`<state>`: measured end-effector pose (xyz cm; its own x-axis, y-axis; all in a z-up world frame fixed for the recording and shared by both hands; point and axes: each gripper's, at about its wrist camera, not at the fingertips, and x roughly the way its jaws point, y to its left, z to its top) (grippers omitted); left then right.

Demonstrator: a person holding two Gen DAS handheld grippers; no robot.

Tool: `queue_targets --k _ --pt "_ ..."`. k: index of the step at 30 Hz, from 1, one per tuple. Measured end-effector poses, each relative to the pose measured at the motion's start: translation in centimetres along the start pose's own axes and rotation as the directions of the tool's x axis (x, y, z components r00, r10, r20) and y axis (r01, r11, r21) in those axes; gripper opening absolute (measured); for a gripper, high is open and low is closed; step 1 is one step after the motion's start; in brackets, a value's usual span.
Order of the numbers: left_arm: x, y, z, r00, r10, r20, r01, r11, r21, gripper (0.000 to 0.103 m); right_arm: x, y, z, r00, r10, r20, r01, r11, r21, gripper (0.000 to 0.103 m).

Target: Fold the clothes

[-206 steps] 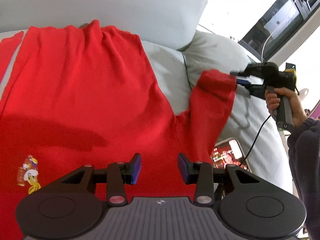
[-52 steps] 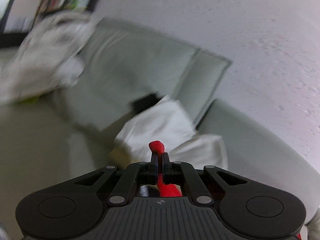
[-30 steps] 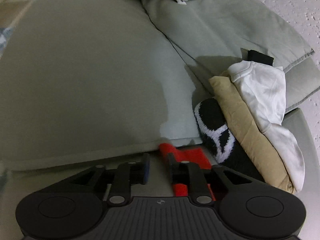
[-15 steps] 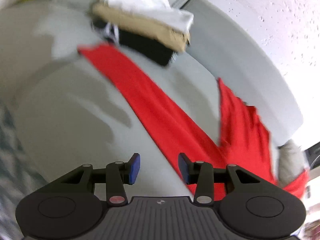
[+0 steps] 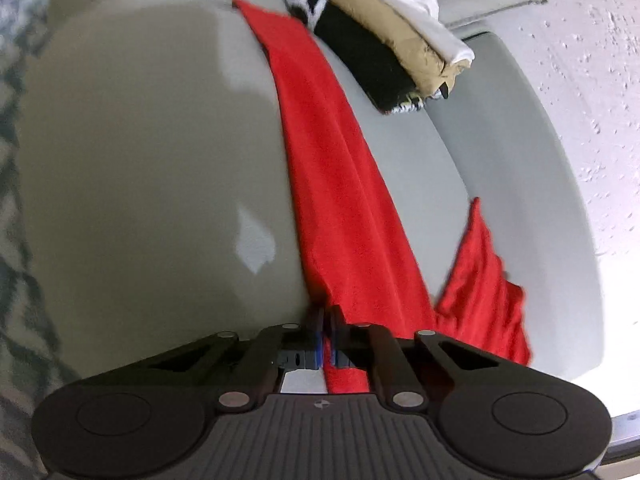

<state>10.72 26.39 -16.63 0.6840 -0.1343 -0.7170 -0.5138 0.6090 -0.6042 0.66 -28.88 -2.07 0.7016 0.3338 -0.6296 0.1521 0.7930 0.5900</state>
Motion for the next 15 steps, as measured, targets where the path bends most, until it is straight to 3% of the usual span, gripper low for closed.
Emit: queue_targets --k 3,7,10,11,12,15 --pt "-1.3 -1.1 -0.7 0.997 0.067 0.034 -0.070 0.994 0.088 0.003 -0.1 -1.6 -0.8 1.000 0.002 -0.018 -0.002 1.000 0.031 0.076" --pt "-1.6 -1.6 -0.6 0.993 0.113 0.012 -0.114 0.984 0.135 0.007 0.2 -3.2 -1.5 1.000 -0.006 -0.027 0.007 0.998 0.058 0.076" --pt "-2.8 -3.2 -1.1 0.988 0.155 -0.019 -0.149 0.971 0.188 0.019 0.8 -4.2 -1.6 0.999 0.008 -0.042 -0.005 0.997 0.079 0.076" --pt "-3.5 -3.9 -1.6 0.985 0.171 -0.025 -0.161 0.962 0.222 0.037 1.2 -4.8 -1.6 0.999 0.011 -0.051 -0.006 0.996 0.093 0.077" --pt "-4.1 -4.9 -2.5 0.983 0.185 -0.022 -0.172 0.948 0.267 0.043 1.6 -5.2 -1.7 0.998 0.010 -0.065 -0.003 0.994 0.107 0.077" --pt "-5.2 -7.5 -5.7 0.986 0.154 -0.070 -0.110 0.899 0.424 0.045 3.3 -6.9 -2.4 0.994 -0.010 -0.106 0.027 0.987 0.158 0.077"
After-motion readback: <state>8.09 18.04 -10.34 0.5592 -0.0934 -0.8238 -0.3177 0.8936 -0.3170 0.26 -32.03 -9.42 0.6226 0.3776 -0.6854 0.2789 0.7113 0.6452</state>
